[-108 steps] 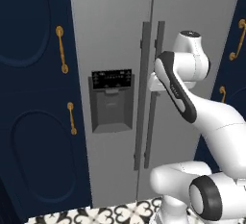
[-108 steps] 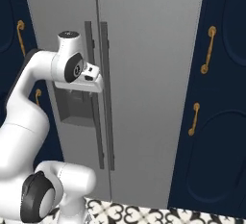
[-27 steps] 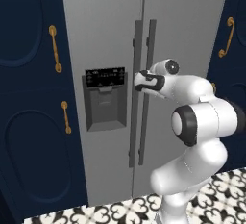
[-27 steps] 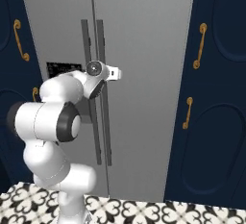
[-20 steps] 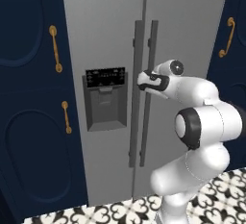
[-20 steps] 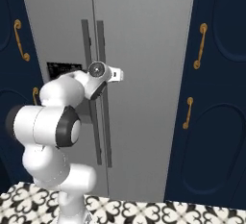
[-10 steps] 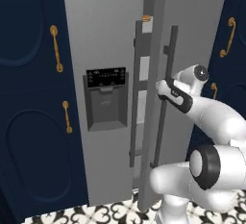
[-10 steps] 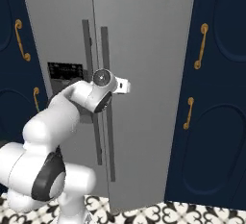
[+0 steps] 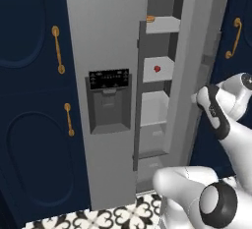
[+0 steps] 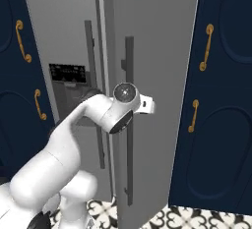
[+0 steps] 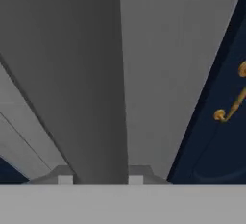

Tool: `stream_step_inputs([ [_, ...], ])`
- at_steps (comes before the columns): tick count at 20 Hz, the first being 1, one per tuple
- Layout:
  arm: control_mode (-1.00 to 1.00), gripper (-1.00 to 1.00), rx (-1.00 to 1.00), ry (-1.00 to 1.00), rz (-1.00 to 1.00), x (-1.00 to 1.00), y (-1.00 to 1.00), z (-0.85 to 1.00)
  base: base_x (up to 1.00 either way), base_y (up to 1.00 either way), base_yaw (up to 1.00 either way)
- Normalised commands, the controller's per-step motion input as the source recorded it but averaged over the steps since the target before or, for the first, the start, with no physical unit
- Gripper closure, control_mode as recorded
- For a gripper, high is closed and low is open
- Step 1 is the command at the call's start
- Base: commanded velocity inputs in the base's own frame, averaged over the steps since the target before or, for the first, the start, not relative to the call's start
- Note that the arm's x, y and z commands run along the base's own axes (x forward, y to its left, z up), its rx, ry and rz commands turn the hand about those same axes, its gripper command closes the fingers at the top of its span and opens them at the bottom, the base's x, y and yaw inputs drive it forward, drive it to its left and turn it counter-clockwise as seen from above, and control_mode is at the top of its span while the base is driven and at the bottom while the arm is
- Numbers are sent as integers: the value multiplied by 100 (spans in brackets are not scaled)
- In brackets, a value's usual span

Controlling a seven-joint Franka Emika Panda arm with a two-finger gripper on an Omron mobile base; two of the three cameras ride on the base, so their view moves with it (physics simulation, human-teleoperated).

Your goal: Take the strawberry from the fridge and place it on top of the pancake, located on the dining counter.

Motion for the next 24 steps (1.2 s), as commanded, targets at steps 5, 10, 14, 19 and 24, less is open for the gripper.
stream_step_inputs([
  [5,-100,100,12,1,-8,-55,-100,0,0,0,0],
  [10,-100,-100,3,7,-4,-19,-65,16,0,0,0],
  [14,-100,-100,0,5,-6,-41,-37,52,0,0,0],
  [19,-100,-100,-9,0,-19,-97,4,36,0,0,0],
  [24,-100,-100,-41,11,-11,-42,75,35,0,0,0],
])
